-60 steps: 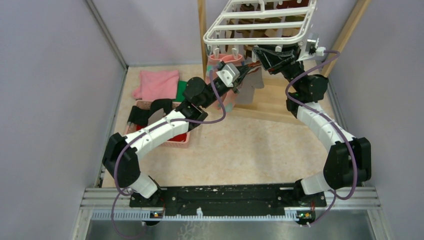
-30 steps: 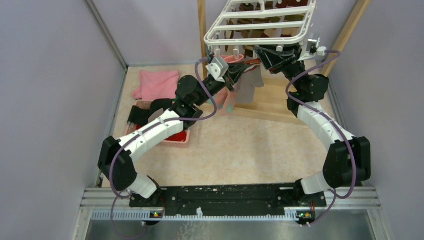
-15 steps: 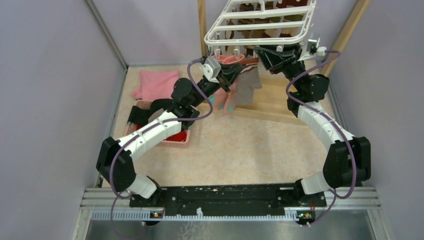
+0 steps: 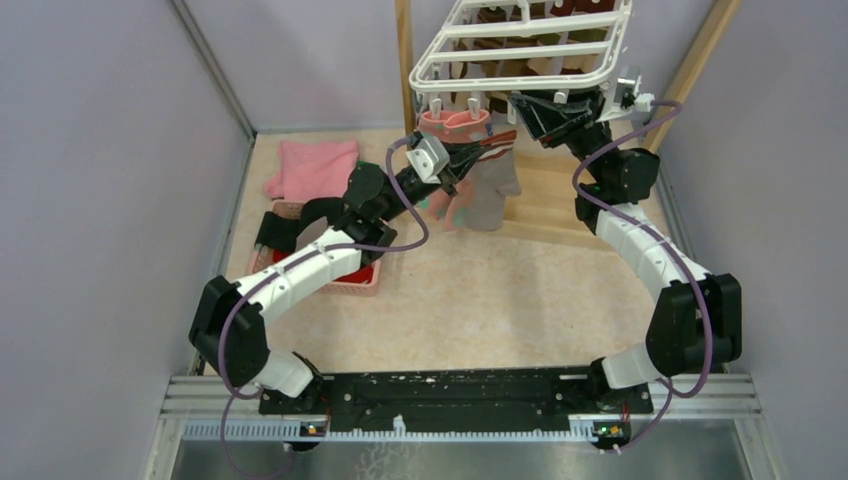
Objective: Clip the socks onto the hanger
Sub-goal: Clamp the sock onto the hanger.
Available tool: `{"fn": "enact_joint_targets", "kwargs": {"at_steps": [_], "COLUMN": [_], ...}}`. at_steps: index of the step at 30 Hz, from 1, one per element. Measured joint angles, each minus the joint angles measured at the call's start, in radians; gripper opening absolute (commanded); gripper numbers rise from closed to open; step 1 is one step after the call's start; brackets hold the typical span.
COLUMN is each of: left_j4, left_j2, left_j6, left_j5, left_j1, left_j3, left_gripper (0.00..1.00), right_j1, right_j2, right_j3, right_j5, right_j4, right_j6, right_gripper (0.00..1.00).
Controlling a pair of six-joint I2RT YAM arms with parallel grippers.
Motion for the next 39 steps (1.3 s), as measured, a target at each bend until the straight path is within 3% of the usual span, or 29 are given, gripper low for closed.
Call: {"fn": "enact_joint_targets", "kwargs": {"at_steps": [15,29,39], "left_j4": [-0.028,0.089,0.056], "left_j2": [0.069,0.086,0.103], "left_j6": [0.144,0.496,0.562], "left_j5": [-0.021,-0.116,-0.144], "left_j1": [-0.002,-0.080,-0.079], "left_j3": [0.048,0.019,0.027], "left_gripper": [0.00,0.00,0.00], "right_j1": [-0.005,-0.005,-0.006], "right_j2": [0.025,0.039,0.049], "right_j3": [0.000,0.013,0.015], "right_j5": [-0.024,-0.052,-0.061], "right_j4": [0.058,0.083,0.102], "right_j6": [0.031,0.047,0.056], "right_gripper": [0.01,0.01,0.01]}}
